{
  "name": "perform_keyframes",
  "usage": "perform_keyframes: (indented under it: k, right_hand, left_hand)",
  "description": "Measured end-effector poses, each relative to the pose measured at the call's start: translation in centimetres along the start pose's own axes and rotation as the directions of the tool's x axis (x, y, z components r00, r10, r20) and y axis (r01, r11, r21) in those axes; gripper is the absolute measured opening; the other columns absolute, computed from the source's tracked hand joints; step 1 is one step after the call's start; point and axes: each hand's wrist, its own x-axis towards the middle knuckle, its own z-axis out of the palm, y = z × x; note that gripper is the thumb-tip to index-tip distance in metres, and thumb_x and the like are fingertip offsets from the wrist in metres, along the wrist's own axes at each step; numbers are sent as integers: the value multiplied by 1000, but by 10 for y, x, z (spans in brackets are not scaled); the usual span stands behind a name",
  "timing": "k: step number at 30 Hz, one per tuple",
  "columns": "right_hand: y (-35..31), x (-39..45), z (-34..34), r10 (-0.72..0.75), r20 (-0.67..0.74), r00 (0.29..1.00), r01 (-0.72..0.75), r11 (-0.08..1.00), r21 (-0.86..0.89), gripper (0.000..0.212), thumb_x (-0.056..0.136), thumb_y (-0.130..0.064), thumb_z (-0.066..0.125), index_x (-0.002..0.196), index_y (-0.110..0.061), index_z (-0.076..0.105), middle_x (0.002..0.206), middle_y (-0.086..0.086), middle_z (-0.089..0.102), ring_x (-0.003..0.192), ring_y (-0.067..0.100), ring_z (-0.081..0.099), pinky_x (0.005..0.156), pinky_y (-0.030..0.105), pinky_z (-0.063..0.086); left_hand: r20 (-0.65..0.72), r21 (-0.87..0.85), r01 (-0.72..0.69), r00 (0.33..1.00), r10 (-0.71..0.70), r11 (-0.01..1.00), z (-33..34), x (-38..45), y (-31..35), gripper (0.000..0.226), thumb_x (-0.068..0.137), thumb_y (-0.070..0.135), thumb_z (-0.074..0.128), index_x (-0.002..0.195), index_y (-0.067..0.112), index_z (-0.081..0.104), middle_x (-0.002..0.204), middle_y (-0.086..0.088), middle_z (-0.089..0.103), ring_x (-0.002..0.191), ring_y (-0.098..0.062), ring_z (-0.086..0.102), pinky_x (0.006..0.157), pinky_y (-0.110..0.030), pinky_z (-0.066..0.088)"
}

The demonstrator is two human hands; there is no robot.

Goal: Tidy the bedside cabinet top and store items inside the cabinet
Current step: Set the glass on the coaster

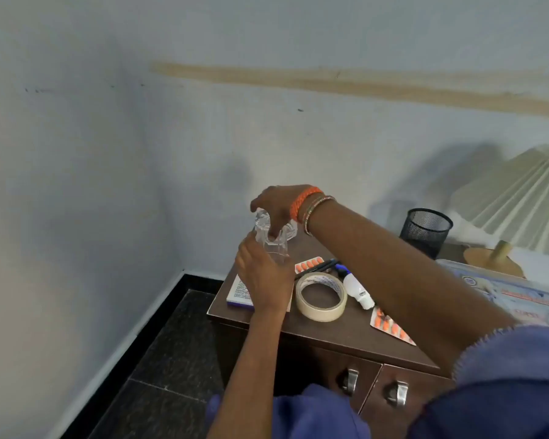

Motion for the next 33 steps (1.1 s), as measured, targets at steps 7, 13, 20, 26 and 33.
perform_keyframes:
  k: [7,13,20,26,33]
  right_hand:
    - [-9,5,11,-53,61,997,73,921,-383,66,77,-19,71,137,-15,42,132,10,52,116,29,55,76,35,41]
    - [-21,10,23,-192,20,981,166,786,-596,41,85,-15,64,124,-10,53,122,9,58,113,26,54,87,37,44]
    - [-30,10,28,-218,-1,976,175,786,-593,31,93,-12,55,123,-9,55,125,8,57,116,26,54,93,33,44]
    - [-29,7,27,-284,-20,959,209,750,-627,25,89,-8,60,114,-8,59,116,7,62,108,25,60,91,32,44]
    - [9,-9,23,-245,-108,964,172,875,-452,59,65,-28,82,116,-10,58,115,10,58,106,27,56,86,37,48]
  left_hand:
    - [28,34,38,999,-38,999,4,17,-15,82,78,42,70,143,18,28,151,-5,33,138,-23,34,112,-42,28]
    - [113,139,90,988,-106,986,12,21,-28,79,79,46,67,143,18,30,151,-6,33,139,-24,31,114,-46,24]
    - [203,26,104,973,-107,994,14,19,-30,82,79,34,71,145,20,24,152,-6,28,138,-25,35,111,-41,36]
    - [195,1,121,974,-118,993,10,17,-27,79,82,30,69,145,20,23,152,-6,28,137,-26,36,109,-40,36]
    - [104,-302,217,975,-194,928,6,15,-9,85,84,36,64,146,20,9,151,-17,17,126,-36,46,89,-37,49]
